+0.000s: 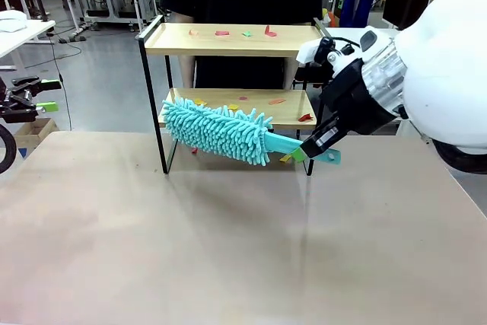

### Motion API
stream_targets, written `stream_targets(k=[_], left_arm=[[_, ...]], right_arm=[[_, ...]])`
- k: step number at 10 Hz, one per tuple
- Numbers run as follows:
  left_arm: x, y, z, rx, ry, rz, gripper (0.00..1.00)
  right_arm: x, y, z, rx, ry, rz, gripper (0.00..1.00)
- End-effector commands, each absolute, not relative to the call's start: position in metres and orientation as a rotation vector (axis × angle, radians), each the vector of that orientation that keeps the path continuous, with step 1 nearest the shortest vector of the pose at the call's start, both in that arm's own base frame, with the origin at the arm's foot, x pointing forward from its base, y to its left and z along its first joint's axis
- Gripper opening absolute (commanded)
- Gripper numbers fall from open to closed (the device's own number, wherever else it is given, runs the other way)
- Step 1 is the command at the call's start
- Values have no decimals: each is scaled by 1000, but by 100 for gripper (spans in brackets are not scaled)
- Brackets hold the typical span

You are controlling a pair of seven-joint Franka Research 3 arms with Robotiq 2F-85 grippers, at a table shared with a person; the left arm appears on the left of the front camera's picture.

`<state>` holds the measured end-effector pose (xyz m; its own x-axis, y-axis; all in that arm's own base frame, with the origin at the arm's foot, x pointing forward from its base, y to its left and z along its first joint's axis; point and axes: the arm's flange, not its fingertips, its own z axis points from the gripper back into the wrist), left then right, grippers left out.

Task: Clean the shelf.
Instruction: Clean the specific section of the Shelf indicated by the human with the Duster.

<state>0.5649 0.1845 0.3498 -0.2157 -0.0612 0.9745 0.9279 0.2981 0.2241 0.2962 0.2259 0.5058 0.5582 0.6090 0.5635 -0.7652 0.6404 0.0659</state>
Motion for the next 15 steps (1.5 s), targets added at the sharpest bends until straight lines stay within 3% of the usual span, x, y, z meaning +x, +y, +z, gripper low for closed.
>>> stream_targets(k=[1, 6, 15], left_arm=[[563, 184, 352, -841, -1483, -1145, 100], [563, 184, 352, -841, -1483, -1145, 100], [563, 184, 352, -841, -1483, -1145, 100]], right_arm=[[293, 241, 495, 323, -498, 796, 13], [285, 265, 453, 351, -412, 704, 13], [309, 322, 394, 392, -588, 300, 13]])
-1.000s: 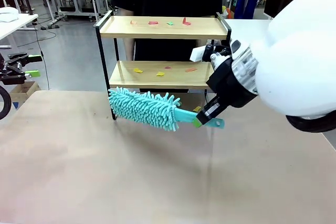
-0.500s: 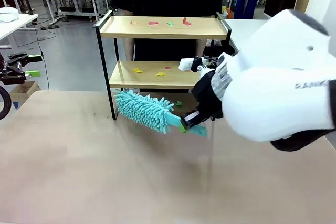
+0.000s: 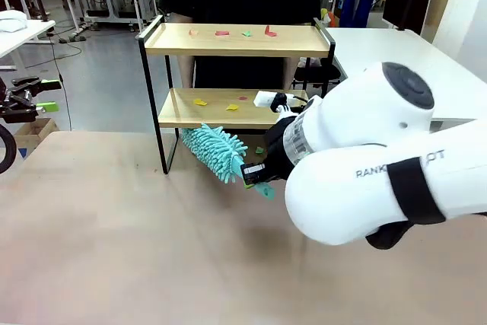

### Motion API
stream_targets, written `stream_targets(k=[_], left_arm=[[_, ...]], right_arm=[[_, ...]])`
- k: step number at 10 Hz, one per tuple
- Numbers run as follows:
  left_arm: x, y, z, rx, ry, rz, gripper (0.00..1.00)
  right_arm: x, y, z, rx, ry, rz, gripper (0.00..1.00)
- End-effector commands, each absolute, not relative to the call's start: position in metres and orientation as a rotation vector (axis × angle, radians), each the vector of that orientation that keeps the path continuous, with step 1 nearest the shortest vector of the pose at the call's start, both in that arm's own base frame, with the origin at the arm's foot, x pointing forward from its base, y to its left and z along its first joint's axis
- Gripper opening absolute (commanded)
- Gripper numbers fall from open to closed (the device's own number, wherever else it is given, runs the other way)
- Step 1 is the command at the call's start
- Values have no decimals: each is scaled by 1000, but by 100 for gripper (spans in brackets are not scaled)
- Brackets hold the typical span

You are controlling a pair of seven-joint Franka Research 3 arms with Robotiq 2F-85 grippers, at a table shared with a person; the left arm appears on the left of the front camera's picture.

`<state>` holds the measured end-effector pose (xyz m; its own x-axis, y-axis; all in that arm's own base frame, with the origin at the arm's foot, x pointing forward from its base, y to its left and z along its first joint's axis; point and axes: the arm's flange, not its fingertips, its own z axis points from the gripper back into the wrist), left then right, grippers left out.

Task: Clean the shelf.
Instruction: Clean the specific section of the Shelf indicated by the human with the Duster.

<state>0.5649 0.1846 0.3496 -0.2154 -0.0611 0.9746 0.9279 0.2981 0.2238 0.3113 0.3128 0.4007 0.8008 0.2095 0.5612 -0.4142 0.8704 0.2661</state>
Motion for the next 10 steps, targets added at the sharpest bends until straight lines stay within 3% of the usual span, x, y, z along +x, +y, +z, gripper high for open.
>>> stream_targets(k=[1, 4, 5, 8, 10], left_arm=[[563, 184, 352, -841, -1483, -1145, 100], [563, 184, 352, -841, -1483, -1145, 100], [563, 184, 352, -841, -1483, -1145, 100], [563, 184, 352, -841, -1483, -1145, 100], [563, 184, 352, -841, -1483, -1145, 100]], right_arm=[[317, 334, 388, 388, -595, 280, 13], [331, 359, 375, 433, -633, 199, 13], [322, 326, 378, 406, -583, 280, 13], [322, 326, 378, 406, -583, 280, 13], [333, 350, 376, 372, -621, 186, 13]])
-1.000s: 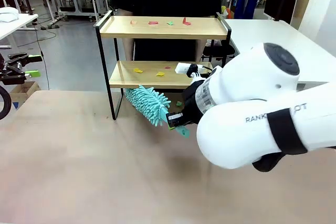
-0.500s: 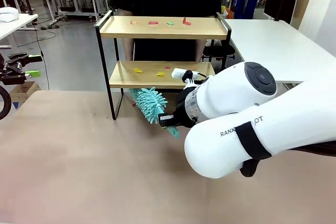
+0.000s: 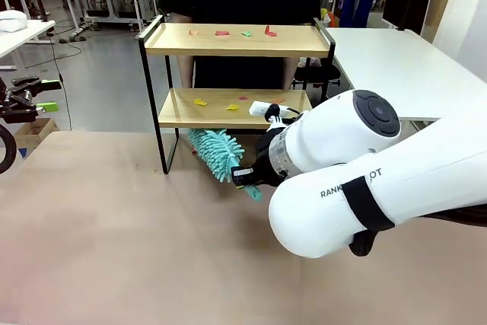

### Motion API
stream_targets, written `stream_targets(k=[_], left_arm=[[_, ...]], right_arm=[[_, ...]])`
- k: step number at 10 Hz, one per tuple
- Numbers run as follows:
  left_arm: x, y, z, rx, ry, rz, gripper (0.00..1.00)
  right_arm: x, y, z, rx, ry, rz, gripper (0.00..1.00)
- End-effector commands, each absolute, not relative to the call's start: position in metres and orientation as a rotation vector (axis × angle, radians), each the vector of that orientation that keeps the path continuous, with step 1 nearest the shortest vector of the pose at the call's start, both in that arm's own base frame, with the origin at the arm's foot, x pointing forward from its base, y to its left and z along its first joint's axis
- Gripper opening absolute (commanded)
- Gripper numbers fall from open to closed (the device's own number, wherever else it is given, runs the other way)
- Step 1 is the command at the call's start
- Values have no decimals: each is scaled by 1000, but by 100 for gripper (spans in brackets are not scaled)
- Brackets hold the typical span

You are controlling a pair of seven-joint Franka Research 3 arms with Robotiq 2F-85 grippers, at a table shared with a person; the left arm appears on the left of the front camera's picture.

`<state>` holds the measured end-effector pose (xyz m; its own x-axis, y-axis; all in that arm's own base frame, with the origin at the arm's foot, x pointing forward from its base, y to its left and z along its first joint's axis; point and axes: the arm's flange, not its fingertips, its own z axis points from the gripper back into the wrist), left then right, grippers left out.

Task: Clean the shelf.
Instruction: Clean the specific section of the Shelf indicated by the human with the Duster.

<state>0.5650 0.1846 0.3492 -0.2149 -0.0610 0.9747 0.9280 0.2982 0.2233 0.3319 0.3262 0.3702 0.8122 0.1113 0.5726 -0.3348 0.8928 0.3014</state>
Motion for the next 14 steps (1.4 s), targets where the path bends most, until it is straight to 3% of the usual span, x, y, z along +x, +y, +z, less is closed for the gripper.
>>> stream_targets(k=[1, 14], left_arm=[[563, 184, 352, -841, -1483, -1145, 100], [563, 184, 352, -841, -1483, -1145, 100]], right_arm=[[339, 362, 376, 363, -633, 140, 13], [379, 484, 342, 398, -675, -5, 13]])
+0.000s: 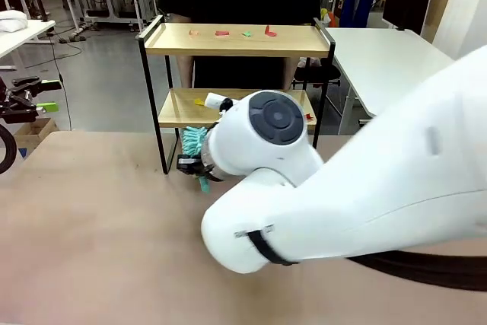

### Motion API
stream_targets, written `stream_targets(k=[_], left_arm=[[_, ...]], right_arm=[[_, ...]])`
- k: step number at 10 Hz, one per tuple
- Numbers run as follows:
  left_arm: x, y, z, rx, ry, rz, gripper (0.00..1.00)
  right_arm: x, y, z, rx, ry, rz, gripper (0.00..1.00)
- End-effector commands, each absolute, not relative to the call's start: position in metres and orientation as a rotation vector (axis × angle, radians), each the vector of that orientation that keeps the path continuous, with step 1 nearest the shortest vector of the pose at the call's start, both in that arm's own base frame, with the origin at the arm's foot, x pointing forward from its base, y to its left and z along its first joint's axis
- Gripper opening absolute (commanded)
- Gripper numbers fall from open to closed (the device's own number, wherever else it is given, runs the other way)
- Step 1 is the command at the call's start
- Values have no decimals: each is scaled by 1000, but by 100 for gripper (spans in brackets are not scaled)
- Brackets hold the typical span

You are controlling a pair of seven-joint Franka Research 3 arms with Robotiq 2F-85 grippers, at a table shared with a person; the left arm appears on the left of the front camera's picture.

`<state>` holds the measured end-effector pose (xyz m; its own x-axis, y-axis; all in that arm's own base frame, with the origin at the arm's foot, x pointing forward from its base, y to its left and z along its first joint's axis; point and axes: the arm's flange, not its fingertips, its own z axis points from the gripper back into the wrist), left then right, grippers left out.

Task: Clean the shelf.
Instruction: Clean the specific section of the Shelf indicated by the human with the Duster.

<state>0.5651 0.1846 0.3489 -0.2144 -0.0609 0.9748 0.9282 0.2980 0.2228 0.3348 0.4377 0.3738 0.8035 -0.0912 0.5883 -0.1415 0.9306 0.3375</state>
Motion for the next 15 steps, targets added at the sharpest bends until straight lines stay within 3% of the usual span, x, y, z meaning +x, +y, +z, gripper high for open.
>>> stream_targets(k=[1, 8, 14, 15], left_arm=[[563, 184, 352, -841, -1483, -1145, 100], [563, 184, 352, -841, -1483, -1145, 100], [563, 184, 352, -841, -1483, -1145, 100], [563, 184, 352, -841, -1483, -1145, 100]], right_arm=[[381, 488, 341, 406, -685, -2, 13], [392, 504, 325, 398, -666, -39, 13], [397, 504, 320, 365, -538, -23, 13], [391, 497, 310, 359, -606, -51, 13]])
